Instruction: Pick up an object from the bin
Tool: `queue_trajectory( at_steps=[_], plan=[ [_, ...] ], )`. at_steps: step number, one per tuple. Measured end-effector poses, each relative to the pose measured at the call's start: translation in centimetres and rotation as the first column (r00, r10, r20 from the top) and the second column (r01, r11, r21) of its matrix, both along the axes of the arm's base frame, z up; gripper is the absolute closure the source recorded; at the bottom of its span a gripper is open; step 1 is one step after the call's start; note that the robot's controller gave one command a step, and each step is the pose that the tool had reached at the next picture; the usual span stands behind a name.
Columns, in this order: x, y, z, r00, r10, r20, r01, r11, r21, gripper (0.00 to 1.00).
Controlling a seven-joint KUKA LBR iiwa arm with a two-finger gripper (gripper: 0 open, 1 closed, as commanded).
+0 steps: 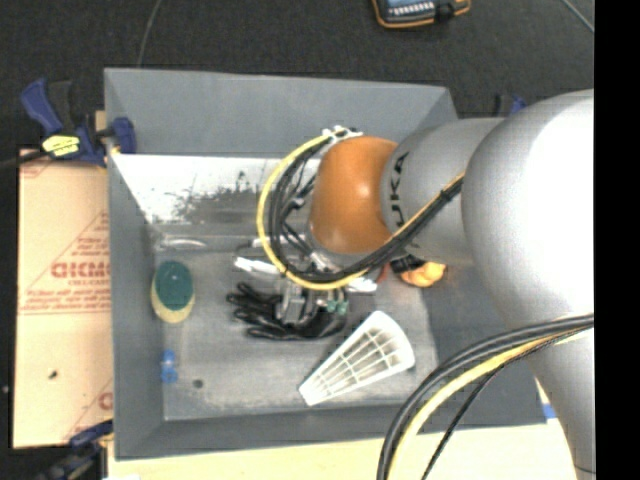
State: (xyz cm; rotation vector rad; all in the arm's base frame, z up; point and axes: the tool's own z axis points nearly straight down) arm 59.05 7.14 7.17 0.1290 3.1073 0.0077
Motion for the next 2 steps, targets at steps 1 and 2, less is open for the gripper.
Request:
queue_trajectory(
  at_steps=[1,2],
  plan=[
    [-0.17,0.02,-0.13,1.000,0.000,-0.005,0.000,1.000,0.000,0.00],
    [-0.20,0.04,-0.15,1.000,0.001,-0.006,-0.001,1.000,0.000,0.00]
  ],
)
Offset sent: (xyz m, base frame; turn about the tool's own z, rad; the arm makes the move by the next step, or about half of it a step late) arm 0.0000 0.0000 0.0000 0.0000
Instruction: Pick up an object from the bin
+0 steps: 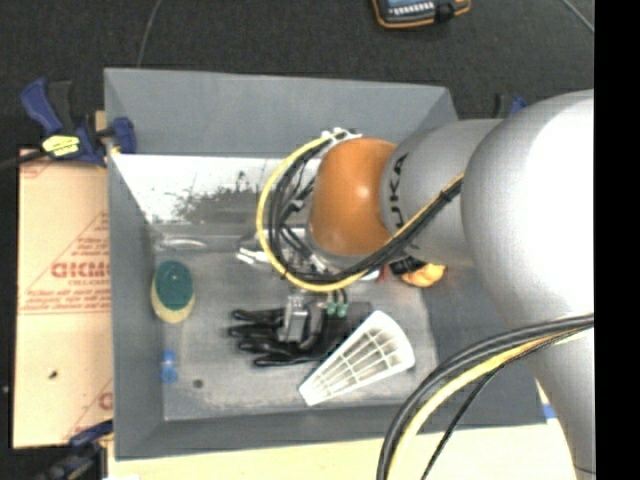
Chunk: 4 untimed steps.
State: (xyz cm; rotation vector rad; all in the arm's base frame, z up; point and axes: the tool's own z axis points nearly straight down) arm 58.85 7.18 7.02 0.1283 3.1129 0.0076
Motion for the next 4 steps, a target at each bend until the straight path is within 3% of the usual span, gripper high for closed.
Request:
queue_trajectory(
  at_steps=[1,4],
  plan=[
    [2.12,-3.52,0.15,0.992,0.129,0.003,-0.129,0.992,-0.003,1.00],
    [2.13,-3.53,0.15,0.992,0.127,0.003,-0.127,0.992,-0.003,1.00]
  ],
)
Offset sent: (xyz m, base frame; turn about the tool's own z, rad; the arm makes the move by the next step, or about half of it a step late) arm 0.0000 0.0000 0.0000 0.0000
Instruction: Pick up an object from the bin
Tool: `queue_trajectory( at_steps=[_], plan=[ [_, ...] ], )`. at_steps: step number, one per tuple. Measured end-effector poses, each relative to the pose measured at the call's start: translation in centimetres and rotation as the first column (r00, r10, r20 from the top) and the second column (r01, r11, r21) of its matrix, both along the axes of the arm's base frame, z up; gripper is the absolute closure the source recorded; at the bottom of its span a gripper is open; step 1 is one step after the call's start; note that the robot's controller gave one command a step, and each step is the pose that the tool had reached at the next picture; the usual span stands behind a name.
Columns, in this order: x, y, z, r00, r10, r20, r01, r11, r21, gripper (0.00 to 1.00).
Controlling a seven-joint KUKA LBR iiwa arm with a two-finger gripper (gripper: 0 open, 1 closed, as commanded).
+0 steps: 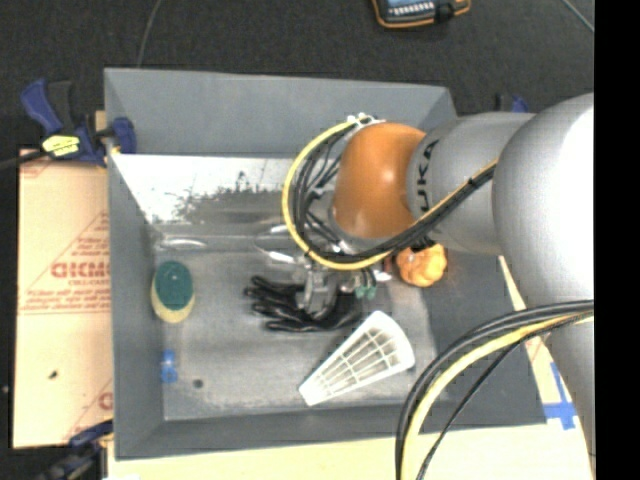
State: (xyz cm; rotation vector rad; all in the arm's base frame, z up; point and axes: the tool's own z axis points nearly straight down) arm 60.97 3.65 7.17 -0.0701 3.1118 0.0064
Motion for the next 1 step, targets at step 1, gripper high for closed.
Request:
queue_trajectory(
  at_steps=[1],
  plan=[
    [-0.88,5.08,0.00,0.990,0.141,0.002,-0.141,0.990,-0.003,1.00]
  ],
)
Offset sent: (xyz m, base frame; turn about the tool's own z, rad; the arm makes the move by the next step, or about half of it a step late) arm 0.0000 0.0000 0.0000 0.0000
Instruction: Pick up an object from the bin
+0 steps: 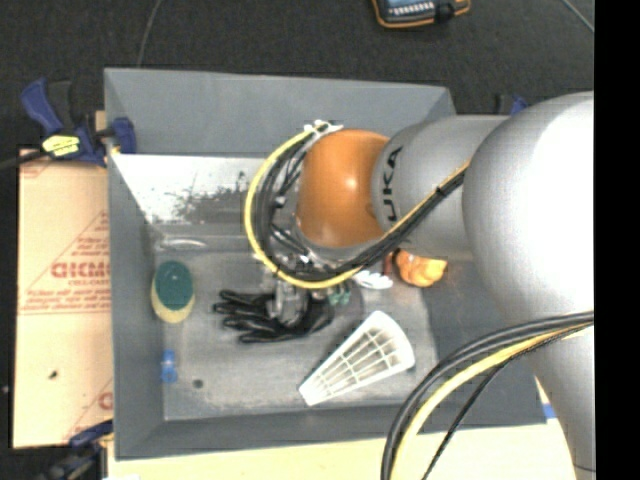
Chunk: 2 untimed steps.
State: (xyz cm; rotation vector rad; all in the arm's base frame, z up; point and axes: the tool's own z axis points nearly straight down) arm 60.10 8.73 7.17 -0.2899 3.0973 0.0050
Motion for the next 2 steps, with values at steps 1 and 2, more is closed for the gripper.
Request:
queue_trajectory(
  at_steps=[1,2],
  plan=[
    [0.00,-0.01,0.00,1.000,-0.001,0.000,0.001,1.000,0.000,1.00],
    [0.00,-0.01,0.00,1.000,-0.002,0.000,0.002,1.000,0.000,1.00]
  ],
)
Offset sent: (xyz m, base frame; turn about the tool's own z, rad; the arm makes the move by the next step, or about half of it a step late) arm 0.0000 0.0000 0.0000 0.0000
